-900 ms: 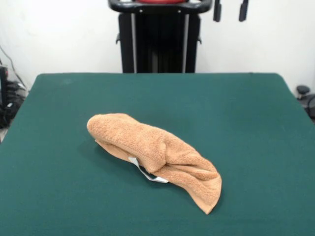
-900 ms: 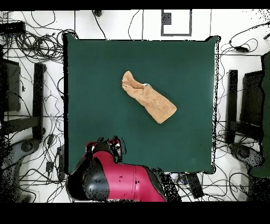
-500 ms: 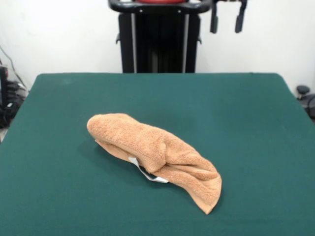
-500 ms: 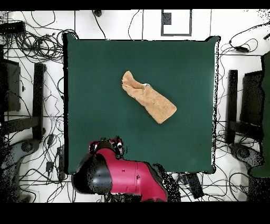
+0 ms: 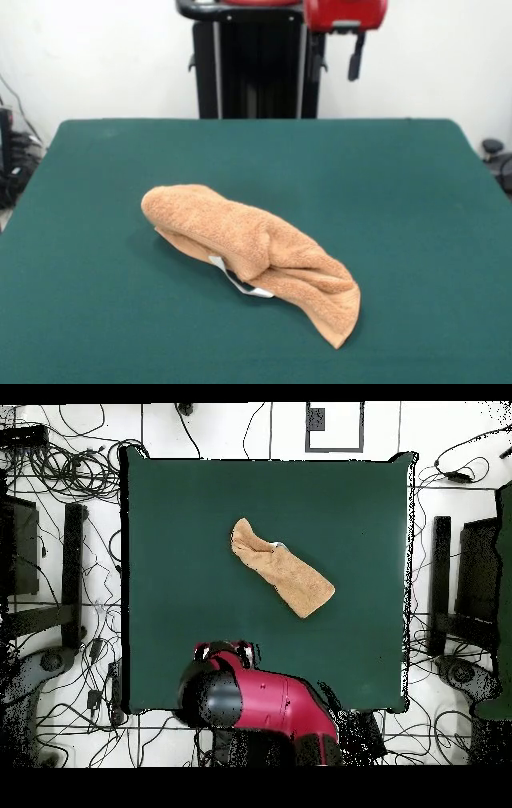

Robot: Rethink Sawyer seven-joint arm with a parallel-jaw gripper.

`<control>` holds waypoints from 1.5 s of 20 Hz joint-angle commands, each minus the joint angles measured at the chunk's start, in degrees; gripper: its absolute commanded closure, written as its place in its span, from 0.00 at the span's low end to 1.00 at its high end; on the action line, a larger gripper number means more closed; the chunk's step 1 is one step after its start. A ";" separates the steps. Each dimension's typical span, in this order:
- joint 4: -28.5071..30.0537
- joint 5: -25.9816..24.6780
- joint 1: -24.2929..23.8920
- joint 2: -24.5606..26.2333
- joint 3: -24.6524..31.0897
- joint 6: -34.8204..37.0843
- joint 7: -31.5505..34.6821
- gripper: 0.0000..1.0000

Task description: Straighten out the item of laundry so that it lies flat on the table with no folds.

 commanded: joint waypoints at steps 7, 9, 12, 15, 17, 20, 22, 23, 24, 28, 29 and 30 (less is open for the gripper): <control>-7.03 -1.19 1.67 7.22 2.16 1.21 7.31 0.00; -7.68 -1.18 1.60 7.55 2.23 1.57 7.10 0.00; -9.50 -2.44 1.09 8.52 2.91 1.13 5.14 0.00; -10.86 -4.80 -0.81 8.90 5.50 1.45 0.59 0.00; -11.59 -5.85 -1.52 9.08 6.42 3.07 -1.07 0.00; -12.64 -8.26 -3.12 9.05 8.97 5.15 -4.53 0.00; -13.22 -9.43 -3.71 8.91 10.11 6.78 -5.77 0.00; -13.44 -9.90 -4.04 8.88 10.65 7.61 -6.12 0.00; -13.40 -10.46 -4.42 8.83 11.15 8.24 -6.45 0.00; -14.14 -13.10 -5.95 8.66 13.87 10.23 -8.71 0.00; -14.32 -13.87 -6.34 8.66 14.61 10.10 -9.15 0.00; -14.76 -14.77 -6.62 8.67 15.40 10.38 -9.86 0.00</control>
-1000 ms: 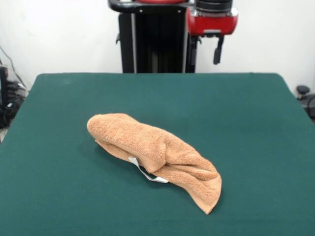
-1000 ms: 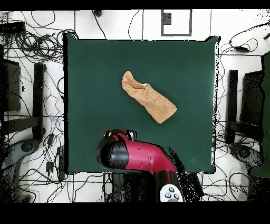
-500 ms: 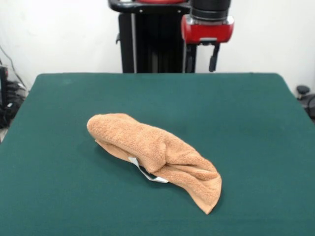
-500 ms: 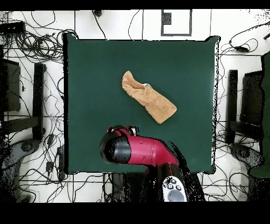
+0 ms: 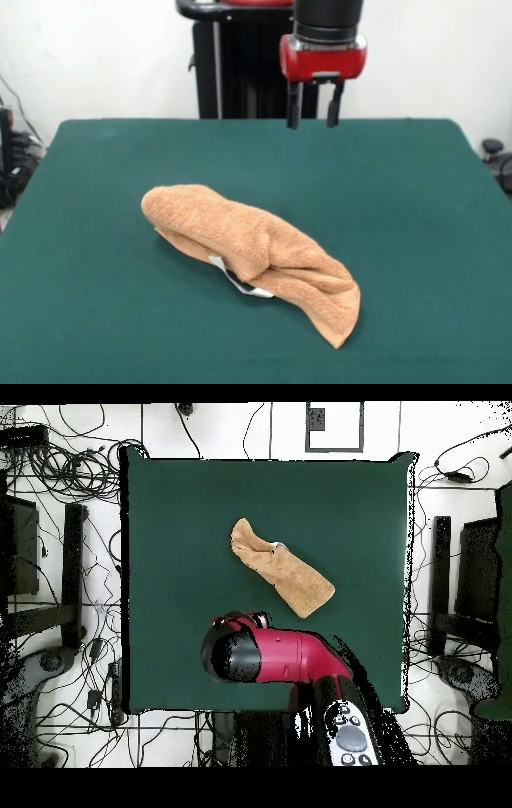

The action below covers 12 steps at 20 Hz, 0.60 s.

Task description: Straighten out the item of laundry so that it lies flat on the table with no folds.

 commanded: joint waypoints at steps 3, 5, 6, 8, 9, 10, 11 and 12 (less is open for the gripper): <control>-5.09 -7.36 -2.89 0.77 13.73 8.37 -11.30 0.00; -5.27 -8.15 -3.63 0.95 15.00 8.85 -11.00 0.00; -5.60 -8.42 -3.81 0.91 15.62 9.27 -10.77 0.00; -6.04 -9.01 -4.09 0.93 16.39 9.77 -10.03 0.00; -6.26 -9.31 -4.23 1.06 16.71 9.90 -9.64 0.00; -6.47 -9.64 -4.36 1.04 17.15 10.08 -9.43 0.00; -6.82 -10.00 -4.39 1.17 17.38 10.35 -9.17 0.00; -6.95 -10.19 -4.41 1.12 17.54 10.55 -8.72 0.00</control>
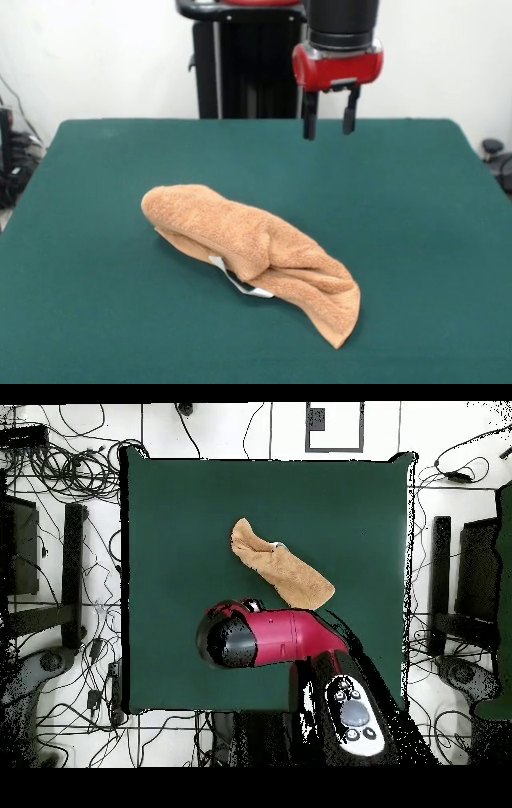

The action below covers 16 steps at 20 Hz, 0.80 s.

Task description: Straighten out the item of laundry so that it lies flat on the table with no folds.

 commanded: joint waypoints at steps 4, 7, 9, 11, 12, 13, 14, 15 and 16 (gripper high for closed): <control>-3.96 -3.74 -0.87 1.00 10.08 7.37 -8.04 0.00; -4.19 -4.29 -1.18 1.01 10.74 7.94 -7.89 0.00; -4.00 -4.77 -1.42 0.86 11.08 7.89 -8.04 0.00; -3.88 -4.73 -1.74 0.83 11.43 8.18 -8.00 0.00; -4.18 -4.96 -2.04 1.35 11.91 8.25 -8.46 0.00; -4.48 -5.19 -2.33 1.86 12.39 8.31 -8.91 0.00; -4.78 -5.42 -2.63 2.38 12.87 8.37 -9.37 0.00; -5.08 -5.65 -2.92 2.89 13.35 8.43 -9.82 0.00; -5.09 -6.12 -3.04 3.35 13.53 8.47 -10.08 0.00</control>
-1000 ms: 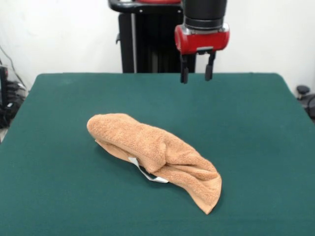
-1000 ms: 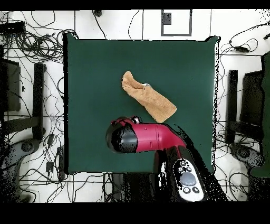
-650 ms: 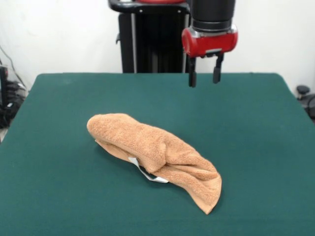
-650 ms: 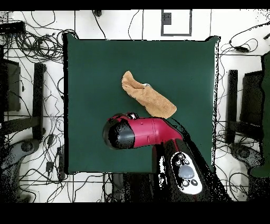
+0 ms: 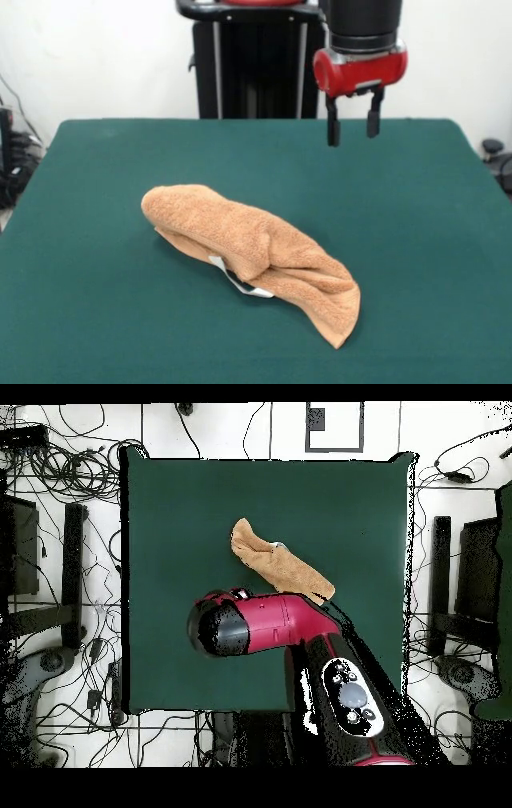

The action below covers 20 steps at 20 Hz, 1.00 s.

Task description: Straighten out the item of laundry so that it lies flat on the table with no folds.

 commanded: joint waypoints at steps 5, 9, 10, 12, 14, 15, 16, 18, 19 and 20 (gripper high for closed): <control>-3.52 -6.53 -1.40 3.60 8.88 7.14 -11.38 0.00; -4.11 -7.71 -1.77 4.17 9.54 7.56 -10.77 0.00; -4.49 -7.88 -1.77 4.33 9.80 7.91 -10.57 0.00; -4.70 -8.19 -2.03 4.48 10.33 8.27 -10.41 0.00; -5.35 -8.54 -2.09 4.89 10.81 8.76 -10.59 0.00; -5.56 -8.87 -2.15 5.07 11.05 8.84 -10.79 0.00; -5.88 -9.14 -2.14 5.34 11.19 8.87 -10.75 0.00; -6.53 -9.49 -2.05 5.80 11.35 9.15 -10.39 0.00; -6.62 -9.47 -2.09 5.78 11.44 9.44 -10.14 0.00; -6.85 -9.38 -2.21 5.84 11.67 9.97 -10.21 0.00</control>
